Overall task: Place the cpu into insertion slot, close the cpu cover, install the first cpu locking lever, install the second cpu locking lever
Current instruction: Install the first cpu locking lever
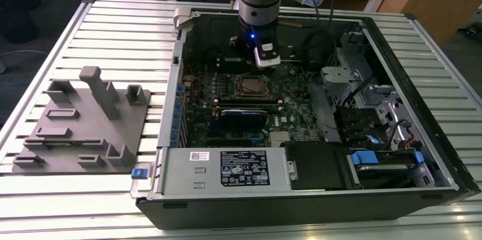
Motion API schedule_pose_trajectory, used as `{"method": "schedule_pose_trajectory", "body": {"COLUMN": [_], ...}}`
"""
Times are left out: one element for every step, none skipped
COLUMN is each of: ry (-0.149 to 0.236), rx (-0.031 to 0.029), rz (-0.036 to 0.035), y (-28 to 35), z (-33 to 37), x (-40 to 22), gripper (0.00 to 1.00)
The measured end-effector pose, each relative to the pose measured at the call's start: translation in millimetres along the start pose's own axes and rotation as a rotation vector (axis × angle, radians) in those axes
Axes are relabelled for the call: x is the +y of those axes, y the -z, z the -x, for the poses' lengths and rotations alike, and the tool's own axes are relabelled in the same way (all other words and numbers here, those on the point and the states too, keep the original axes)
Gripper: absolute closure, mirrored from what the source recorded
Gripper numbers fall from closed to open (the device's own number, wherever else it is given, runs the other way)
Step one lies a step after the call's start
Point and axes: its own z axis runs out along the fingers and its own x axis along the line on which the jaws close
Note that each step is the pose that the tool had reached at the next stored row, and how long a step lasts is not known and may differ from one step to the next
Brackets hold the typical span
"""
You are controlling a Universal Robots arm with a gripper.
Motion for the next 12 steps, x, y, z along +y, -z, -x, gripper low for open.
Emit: {"method": "schedule_pose_trajectory", "body": {"ry": [-0.005, -0.009, -0.013, -0.016, -0.019, -0.021, -0.023, -0.025, -0.026, -0.029, -0.032, -0.037], "rx": [-0.0009, -0.0018, -0.0026, -0.0031, -0.0038, -0.0051, -0.0074, -0.0102, -0.0133, -0.0163, -0.0182, -0.0196], "rz": [-0.0001, -0.0002, -0.0004, -0.0004, -0.0003, 0.0, 0.0004, 0.0012, 0.0022, 0.0033, 0.0036, 0.0036], "y": [-0.1, -0.1, -0.2, -0.3, -0.4, -0.5, -0.6, -0.7, -0.9, -1.1, -1.2, -1.3], "z": [-0.1, -0.2, -0.3, -0.3, -0.4, -0.5, -0.5, -0.6, -0.7, -1.0, -1.3, -1.4], "x": [0.3, 0.6, 0.8, 0.9, 1.0, 1.1, 1.1, 1.1, 1.0, 0.9, 0.8, 0.7], "gripper": [0.9, 0.9, 0.9, 0.9, 0.9, 0.9, 0.9, 0.9, 0.9, 0.9, 0.9, 0.9]}}
